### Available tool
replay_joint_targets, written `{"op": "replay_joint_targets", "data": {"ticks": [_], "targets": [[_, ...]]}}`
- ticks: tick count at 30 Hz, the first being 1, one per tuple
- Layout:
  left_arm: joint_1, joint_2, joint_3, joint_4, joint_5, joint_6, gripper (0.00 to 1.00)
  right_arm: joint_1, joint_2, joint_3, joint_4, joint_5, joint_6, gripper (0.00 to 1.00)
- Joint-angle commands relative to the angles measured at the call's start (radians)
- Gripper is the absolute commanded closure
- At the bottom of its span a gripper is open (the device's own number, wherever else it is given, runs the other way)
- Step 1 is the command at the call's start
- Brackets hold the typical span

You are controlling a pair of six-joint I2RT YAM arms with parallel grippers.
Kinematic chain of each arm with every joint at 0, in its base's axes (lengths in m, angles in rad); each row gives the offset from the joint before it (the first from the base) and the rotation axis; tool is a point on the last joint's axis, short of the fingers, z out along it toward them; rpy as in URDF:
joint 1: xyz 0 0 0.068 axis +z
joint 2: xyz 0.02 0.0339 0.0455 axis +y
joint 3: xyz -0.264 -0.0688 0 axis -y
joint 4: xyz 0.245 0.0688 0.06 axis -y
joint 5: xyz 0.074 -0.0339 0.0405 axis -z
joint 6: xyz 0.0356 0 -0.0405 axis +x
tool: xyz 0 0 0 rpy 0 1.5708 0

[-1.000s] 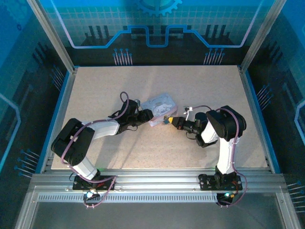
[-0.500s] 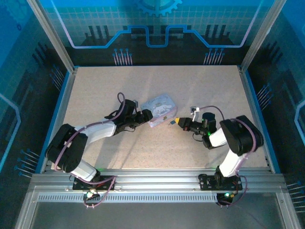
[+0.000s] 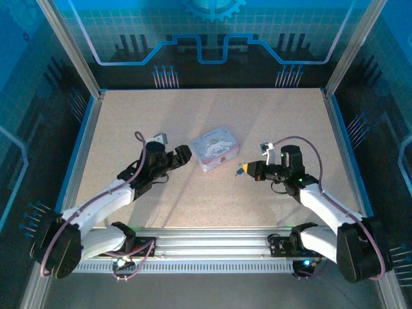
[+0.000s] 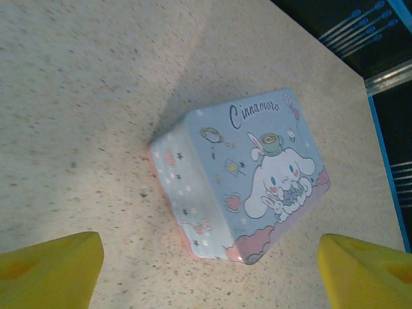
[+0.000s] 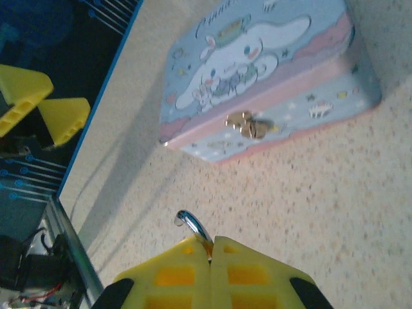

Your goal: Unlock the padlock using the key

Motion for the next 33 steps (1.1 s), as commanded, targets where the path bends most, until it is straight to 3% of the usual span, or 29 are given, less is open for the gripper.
{"op": "replay_joint_targets", "data": {"ticks": [1, 6, 24, 33], "targets": [[0.005, -0.094, -0.046, -0.032, -0.123, 0.042, 0.1, 0.007, -0.049, 0.054, -0.329, 0.003, -0.07, 1.0], [0.022, -0.184, -0.091, -0.049, -0.167, 0.055, 0.07, 0.009, -0.042, 0.037, -0.44, 0.007, -0.083, 1.0], [0.055, -0.164, -0.085, -0.081, -0.124, 0.05, 0.02, 0.008, 0.284, 0.032, -0.231, 0.024, -0.036, 1.0], [0.078, -0.144, -0.046, -0.102, -0.082, 0.039, 0.01, -0.01, 0.282, 0.057, -0.219, 0.046, -0.011, 0.77]]}}
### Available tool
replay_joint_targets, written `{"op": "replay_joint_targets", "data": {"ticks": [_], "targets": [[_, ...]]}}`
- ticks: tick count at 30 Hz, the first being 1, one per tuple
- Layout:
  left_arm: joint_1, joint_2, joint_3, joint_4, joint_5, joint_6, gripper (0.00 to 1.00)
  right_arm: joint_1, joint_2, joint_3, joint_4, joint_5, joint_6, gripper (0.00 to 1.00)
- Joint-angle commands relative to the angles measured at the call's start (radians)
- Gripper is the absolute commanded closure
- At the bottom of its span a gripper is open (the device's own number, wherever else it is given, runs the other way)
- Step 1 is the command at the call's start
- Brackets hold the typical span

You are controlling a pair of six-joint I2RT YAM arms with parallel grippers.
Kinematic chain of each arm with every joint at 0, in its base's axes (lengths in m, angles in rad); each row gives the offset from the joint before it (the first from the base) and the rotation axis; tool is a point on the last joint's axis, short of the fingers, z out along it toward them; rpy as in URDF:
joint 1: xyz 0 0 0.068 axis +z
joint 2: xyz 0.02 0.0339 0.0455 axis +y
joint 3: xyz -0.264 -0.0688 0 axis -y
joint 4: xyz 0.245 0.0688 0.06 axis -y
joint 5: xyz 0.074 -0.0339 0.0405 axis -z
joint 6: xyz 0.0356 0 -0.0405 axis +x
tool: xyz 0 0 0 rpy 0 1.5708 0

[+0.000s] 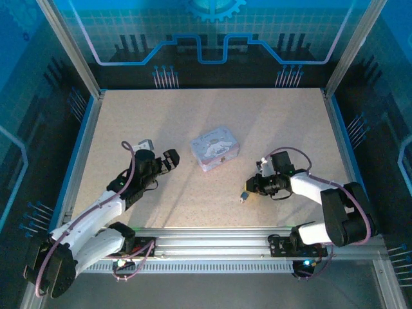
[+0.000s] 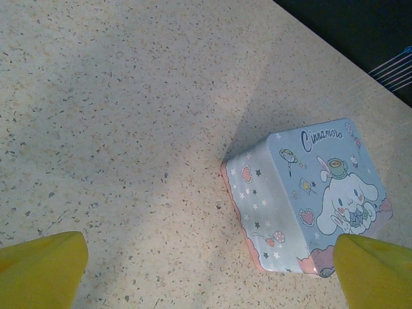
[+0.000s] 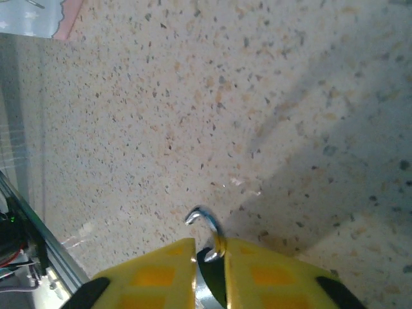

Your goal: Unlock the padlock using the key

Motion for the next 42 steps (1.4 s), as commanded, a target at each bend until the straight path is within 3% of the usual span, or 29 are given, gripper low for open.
{"op": "replay_joint_targets", "data": {"ticks": [1, 10, 14, 18, 24, 26, 31, 37, 42], "targets": [[0.019, -0.001, 0.05, -0.026, 0.027, 0.001, 0.01, -0.016, -0.04, 0.034, -0.005, 0.017, 0.011, 0.75], [0.107, -0.013, 0.17, -0.118, 0.008, 0.017, 0.01, -0.127, -0.156, 0.231, -0.189, 0.055, -0.074, 0.6], [0.153, -0.006, 0.209, -0.124, -0.025, 0.073, 0.01, -0.19, -0.202, 0.296, -0.215, 0.122, -0.11, 0.57], [0.193, 0.005, 0.208, -0.093, -0.073, 0.139, 0.01, -0.251, -0.255, 0.293, -0.174, 0.226, -0.143, 0.44], [0.228, 0.065, 0.146, 0.013, -0.146, 0.238, 0.01, -0.335, -0.346, 0.172, 0.015, 0.383, -0.19, 0.09], [0.228, 0.088, 0.103, 0.086, -0.168, 0.282, 0.01, -0.336, -0.357, 0.112, 0.117, 0.427, -0.248, 0.03], [0.228, 0.127, 0.019, 0.224, -0.222, 0.346, 0.01, -0.335, -0.305, 0.013, 0.305, 0.466, -0.327, 0.0], [0.229, 0.187, 0.019, 0.227, -0.25, 0.43, 0.01, -0.294, -0.203, -0.104, 0.612, 0.524, -0.359, 0.0], [0.228, 0.197, 0.006, 0.294, -0.22, 0.538, 0.01, -0.235, -0.095, -0.102, 0.758, 0.541, -0.413, 0.0]]}}
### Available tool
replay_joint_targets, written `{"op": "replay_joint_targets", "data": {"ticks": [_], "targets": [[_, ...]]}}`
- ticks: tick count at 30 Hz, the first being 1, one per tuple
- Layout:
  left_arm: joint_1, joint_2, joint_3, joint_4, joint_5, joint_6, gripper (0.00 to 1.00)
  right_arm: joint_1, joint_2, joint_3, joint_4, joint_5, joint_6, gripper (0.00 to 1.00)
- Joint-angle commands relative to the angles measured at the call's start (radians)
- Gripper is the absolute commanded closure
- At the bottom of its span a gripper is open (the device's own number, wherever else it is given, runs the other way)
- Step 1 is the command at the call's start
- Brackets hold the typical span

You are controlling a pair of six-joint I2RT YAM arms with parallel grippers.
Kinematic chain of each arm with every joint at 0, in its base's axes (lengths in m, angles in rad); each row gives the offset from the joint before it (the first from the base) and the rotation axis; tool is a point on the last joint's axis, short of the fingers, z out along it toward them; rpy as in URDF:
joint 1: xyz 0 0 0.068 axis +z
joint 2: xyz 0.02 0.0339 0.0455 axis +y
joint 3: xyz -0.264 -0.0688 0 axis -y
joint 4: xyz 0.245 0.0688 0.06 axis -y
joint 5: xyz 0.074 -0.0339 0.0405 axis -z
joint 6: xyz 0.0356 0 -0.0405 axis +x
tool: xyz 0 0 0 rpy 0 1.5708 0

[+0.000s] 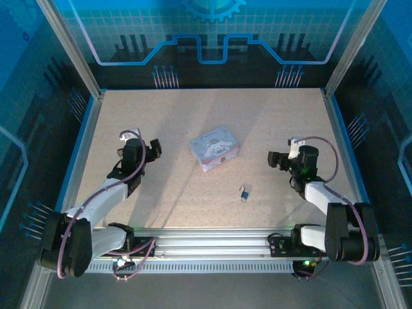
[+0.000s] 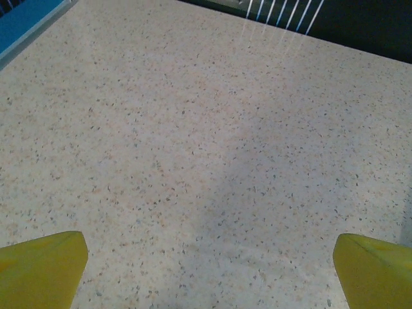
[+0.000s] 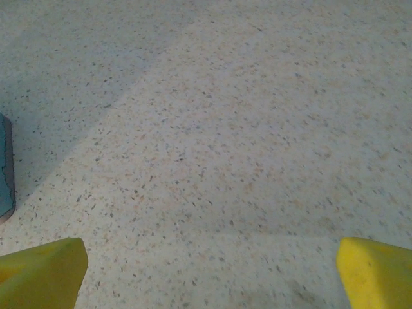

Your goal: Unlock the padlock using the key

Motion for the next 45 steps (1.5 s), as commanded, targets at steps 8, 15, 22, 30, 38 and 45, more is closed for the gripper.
{"op": "replay_joint_targets", "data": {"ticks": [8, 15, 22, 30, 38, 45], "targets": [[0.021, 0.042, -0.091, 0.221, 0.029, 0.211, 0.01, 0.069, 0.2, 0.005, 0.391, 0.013, -0.139, 0.0], [0.068, 0.147, -0.148, 0.442, 0.17, 0.23, 0.01, 0.07, 0.248, 0.042, 0.357, 0.033, -0.131, 0.0], [0.086, 0.251, -0.13, 0.558, 0.266, 0.337, 0.01, 0.073, 0.249, 0.041, 0.361, 0.044, -0.134, 0.0], [0.17, 0.424, -0.246, 0.958, 0.379, 0.296, 0.01, 0.082, 0.249, 0.042, 0.36, 0.057, -0.139, 0.0], [0.21, 0.408, -0.148, 0.745, 0.409, 0.253, 0.01, 0.088, 0.251, 0.042, 0.36, 0.065, -0.141, 0.0], [0.21, 0.405, -0.147, 0.739, 0.409, 0.253, 0.01, 0.088, 0.251, 0.041, 0.36, 0.067, -0.141, 0.0]]}}
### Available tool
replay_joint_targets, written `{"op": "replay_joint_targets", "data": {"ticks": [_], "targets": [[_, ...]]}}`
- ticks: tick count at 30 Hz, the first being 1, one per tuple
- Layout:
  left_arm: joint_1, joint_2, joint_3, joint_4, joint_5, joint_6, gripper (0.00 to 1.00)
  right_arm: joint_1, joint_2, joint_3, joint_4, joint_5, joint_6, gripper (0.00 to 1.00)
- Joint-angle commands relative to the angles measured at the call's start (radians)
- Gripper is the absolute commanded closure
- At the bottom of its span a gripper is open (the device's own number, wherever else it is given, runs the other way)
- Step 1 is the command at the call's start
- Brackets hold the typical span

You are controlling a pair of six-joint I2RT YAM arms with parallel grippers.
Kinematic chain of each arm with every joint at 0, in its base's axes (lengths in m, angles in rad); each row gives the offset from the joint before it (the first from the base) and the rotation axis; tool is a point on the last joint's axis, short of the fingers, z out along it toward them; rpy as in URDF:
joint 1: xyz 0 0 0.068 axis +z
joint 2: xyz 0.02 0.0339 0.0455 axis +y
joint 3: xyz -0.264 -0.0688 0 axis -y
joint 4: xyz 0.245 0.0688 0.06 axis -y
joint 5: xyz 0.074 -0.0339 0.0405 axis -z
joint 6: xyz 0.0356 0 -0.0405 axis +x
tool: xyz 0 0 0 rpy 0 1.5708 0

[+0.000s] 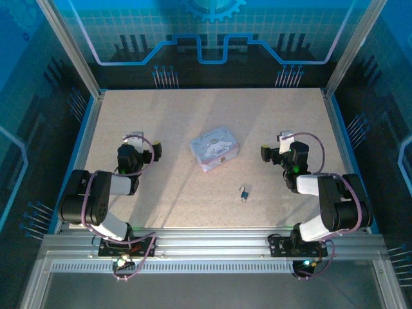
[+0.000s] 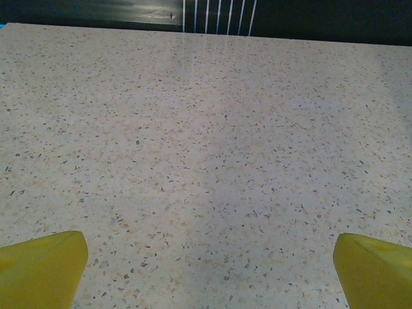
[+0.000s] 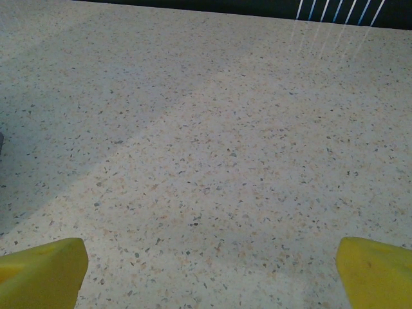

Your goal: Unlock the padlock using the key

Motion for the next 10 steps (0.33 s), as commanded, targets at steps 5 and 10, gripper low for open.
{"op": "replay_joint_targets", "data": {"ticks": [5, 10], "targets": [[0.009, -0.005, 0.011, -0.003, 0.026, -0.01, 0.01, 0.017, 0.012, 0.022, 0.023, 0.017, -0.012, 0.0], [0.008, -0.005, 0.011, -0.002, 0.025, -0.01, 0.01, 0.016, 0.012, 0.02, 0.023, 0.017, -0.012, 0.0]]}}
